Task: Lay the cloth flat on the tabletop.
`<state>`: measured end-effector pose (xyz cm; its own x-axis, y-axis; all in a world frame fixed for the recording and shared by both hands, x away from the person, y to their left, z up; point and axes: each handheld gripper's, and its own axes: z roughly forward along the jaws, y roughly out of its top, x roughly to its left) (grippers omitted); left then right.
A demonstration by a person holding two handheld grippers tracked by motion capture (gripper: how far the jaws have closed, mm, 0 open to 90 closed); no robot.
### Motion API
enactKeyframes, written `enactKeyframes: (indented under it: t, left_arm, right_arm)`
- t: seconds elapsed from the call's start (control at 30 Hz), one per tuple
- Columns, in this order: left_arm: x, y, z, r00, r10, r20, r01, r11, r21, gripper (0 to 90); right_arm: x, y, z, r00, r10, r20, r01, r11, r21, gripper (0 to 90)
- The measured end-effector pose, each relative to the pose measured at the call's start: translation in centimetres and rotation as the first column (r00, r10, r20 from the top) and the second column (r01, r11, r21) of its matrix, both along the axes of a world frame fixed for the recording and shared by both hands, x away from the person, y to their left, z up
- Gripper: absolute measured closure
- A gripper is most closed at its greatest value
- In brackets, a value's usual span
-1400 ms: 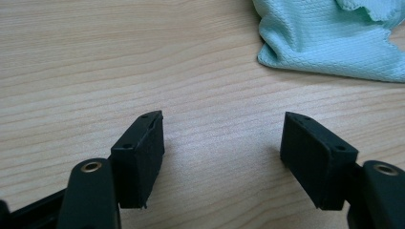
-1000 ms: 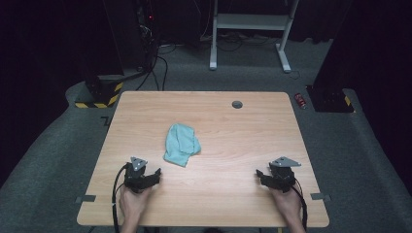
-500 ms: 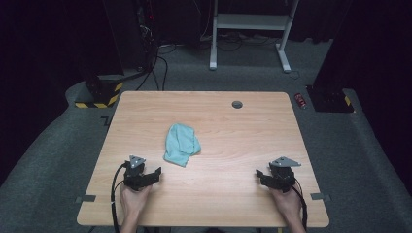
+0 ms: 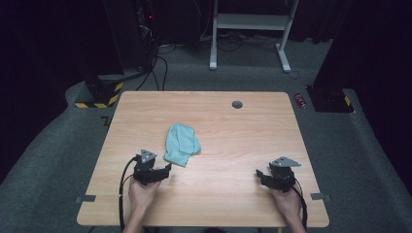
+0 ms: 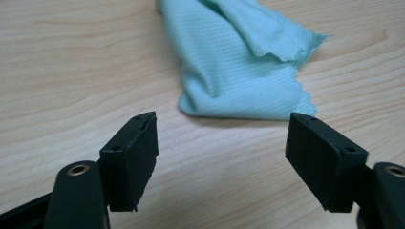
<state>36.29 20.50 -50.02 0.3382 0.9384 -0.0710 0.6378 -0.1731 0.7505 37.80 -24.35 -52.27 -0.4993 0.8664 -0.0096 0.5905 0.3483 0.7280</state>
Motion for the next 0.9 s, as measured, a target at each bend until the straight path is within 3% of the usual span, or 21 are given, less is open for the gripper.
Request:
enactKeyframes:
  t: [0.2, 0.63, 0.7, 0.77, 0.9]
  left_arm:
    - [1.0, -1.5, 0.5, 0.9994, -0.035, 0.001, 0.035, 0.9994, 0.009, 27.5]
    - [4.0, -4.7, 0.1, 0.9965, -0.083, -0.010, 0.083, 0.9962, 0.026, 29.6]
    - [4.3, -5.0, 0.1, 0.9968, -0.079, -0.012, 0.079, 0.9966, 0.022, 29.6]
    - [4.9, -5.3, -0.1, 0.9982, -0.059, -0.015, 0.059, 0.9982, -0.008, 30.5]
    - [5.7, -6.1, -0.3, 0.9978, -0.059, -0.030, 0.060, 0.9979, 0.024, 30.0]
  right_arm:
    - [0.0, 0.0, 0.0, 1.0000, 0.000, 0.000, 0.000, 1.000, 0.000, 36.1]
    - [0.1, 0.0, 0.0, 1.0000, 0.004, 0.005, -0.004, 1.000, -0.002, 36.1]
    - [0.1, 0.0, 0.0, 1.0000, 0.004, 0.006, -0.004, 1.000, -0.002, 36.1]
    - [0.0, 0.0, 0.0, 1.0000, 0.003, 0.003, -0.003, 1.000, -0.001, 36.0]
    - [0.0, 0.0, 0.0, 1.0000, 0.003, 0.002, -0.003, 1.000, -0.002, 36.0]
